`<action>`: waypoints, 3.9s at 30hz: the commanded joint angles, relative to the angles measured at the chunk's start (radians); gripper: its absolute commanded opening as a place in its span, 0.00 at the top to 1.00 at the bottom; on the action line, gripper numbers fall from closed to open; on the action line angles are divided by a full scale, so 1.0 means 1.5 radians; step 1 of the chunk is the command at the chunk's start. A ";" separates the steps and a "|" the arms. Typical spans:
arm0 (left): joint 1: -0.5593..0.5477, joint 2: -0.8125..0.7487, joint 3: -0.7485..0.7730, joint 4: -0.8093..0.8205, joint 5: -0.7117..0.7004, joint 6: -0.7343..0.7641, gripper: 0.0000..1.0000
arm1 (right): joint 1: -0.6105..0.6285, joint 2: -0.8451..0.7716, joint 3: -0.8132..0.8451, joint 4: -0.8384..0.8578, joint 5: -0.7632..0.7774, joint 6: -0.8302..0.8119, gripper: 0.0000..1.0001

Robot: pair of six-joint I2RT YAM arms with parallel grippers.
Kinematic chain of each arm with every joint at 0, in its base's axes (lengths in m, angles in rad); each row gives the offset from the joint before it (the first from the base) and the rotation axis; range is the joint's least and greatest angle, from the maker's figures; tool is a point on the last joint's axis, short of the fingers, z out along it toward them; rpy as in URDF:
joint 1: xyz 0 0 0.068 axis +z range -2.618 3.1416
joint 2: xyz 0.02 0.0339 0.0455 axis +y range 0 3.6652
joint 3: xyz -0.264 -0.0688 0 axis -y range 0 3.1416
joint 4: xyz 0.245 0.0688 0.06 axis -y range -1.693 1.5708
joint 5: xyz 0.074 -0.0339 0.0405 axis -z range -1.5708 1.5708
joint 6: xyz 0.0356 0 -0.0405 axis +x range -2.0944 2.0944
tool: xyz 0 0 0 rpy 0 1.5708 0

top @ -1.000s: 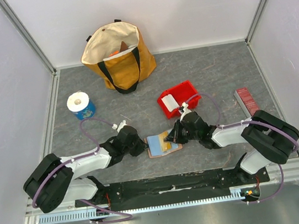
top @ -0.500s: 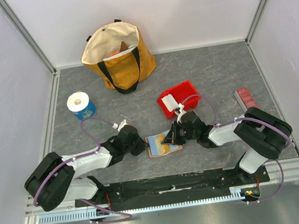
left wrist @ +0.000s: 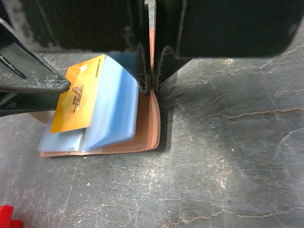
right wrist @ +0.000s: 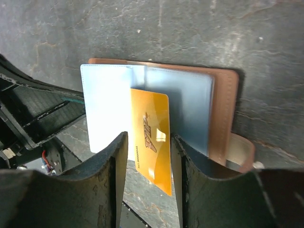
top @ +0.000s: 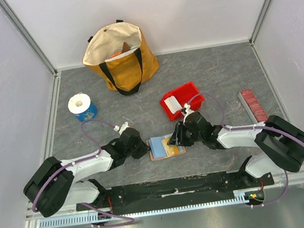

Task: Put the credit cards into the card holder
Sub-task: Insert the credit card into the card holder.

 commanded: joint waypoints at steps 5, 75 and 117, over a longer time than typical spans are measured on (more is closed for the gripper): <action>0.000 -0.001 -0.004 -0.059 -0.036 0.053 0.98 | -0.002 0.002 0.029 -0.075 0.022 -0.038 0.54; 0.001 0.010 -0.034 -0.033 -0.012 0.039 0.98 | -0.020 0.134 -0.016 0.147 -0.053 0.074 1.00; -0.001 0.025 -0.037 -0.017 -0.004 0.037 0.98 | -0.006 0.036 0.028 -0.051 -0.011 0.007 0.67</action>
